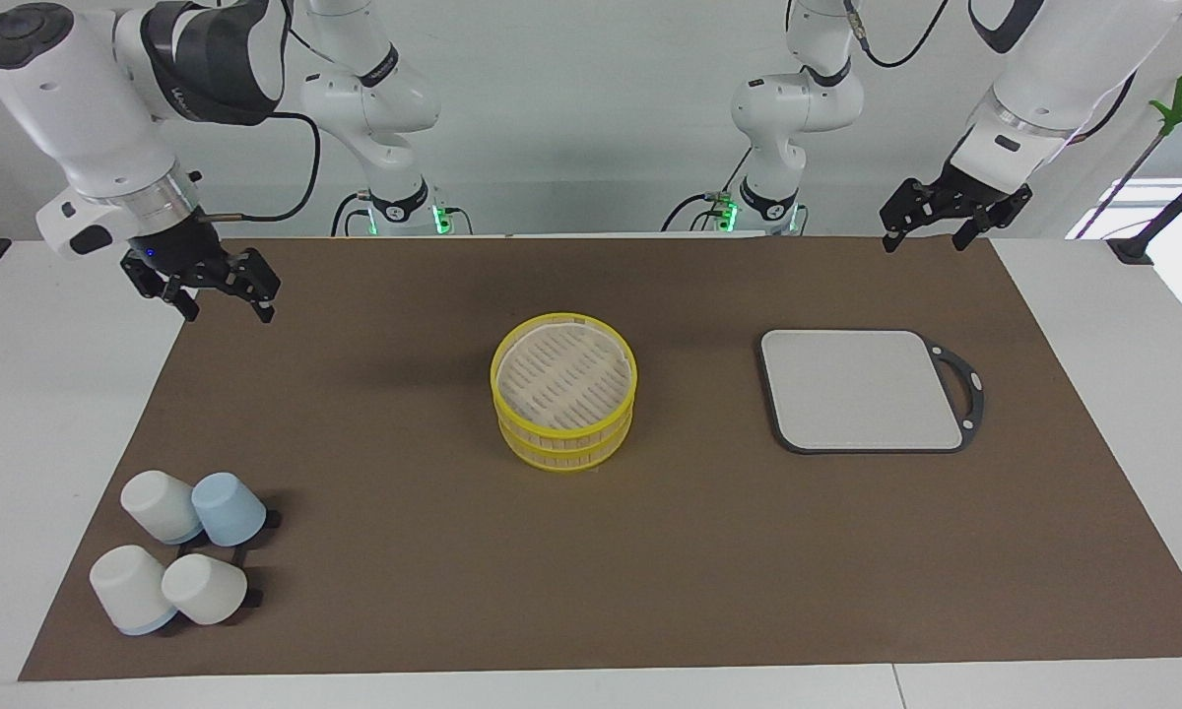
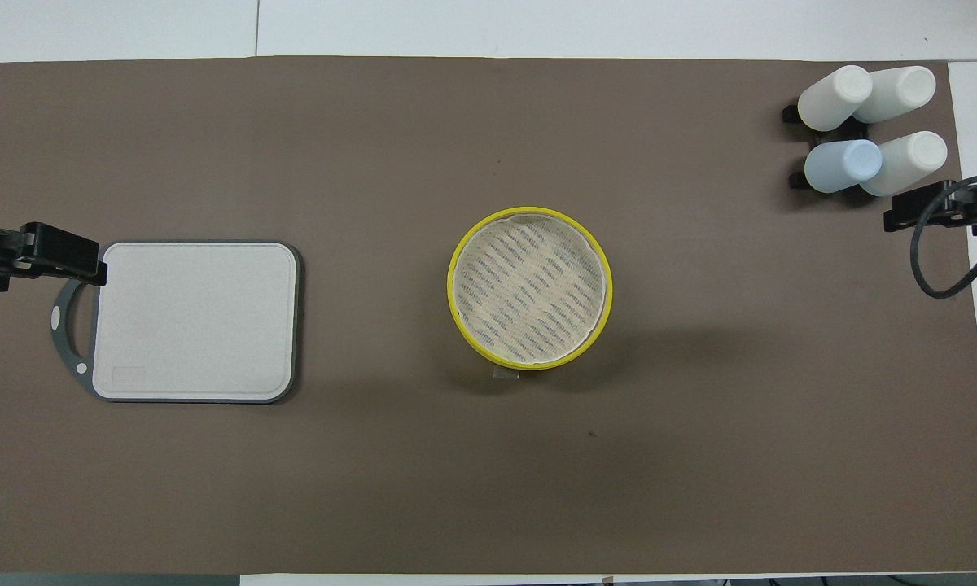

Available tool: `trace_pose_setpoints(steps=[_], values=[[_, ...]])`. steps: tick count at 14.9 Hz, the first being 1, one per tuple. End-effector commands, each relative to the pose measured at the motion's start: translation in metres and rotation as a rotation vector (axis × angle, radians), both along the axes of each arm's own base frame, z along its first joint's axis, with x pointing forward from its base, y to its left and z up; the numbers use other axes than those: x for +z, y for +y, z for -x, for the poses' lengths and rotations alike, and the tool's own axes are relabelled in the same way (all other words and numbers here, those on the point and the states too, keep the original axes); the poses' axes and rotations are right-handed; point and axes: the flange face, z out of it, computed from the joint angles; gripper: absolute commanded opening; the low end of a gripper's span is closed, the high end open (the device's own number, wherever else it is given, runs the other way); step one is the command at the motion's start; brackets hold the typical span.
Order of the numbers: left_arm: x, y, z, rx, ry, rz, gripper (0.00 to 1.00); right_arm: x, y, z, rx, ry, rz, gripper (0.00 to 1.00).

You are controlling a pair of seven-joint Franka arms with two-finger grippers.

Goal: Place bun in steamer

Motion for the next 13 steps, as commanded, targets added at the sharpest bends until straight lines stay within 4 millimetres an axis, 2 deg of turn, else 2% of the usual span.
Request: trace_pose_setpoints(steps=[1, 5, 7, 13], values=[[0.002, 0.003, 0.007, -0.005, -0.012, 0.008, 1.00, -0.005, -0.003, 0.003, 0.015, 0.010, -0.005, 1.00], [0.002, 0.003, 0.006, -0.006, -0.013, 0.009, 1.00, 0.003, -0.003, 0.003, 0.016, 0.028, -0.007, 1.00], [0.002, 0.003, 0.006, -0.006, -0.013, 0.009, 1.00, 0.007, 0.004, -0.002, 0.025, 0.036, -0.008, 1.00], [0.002, 0.003, 0.006, -0.005, -0.013, 0.009, 1.00, 0.008, 0.010, -0.003, 0.018, 0.030, -0.006, 1.00]])
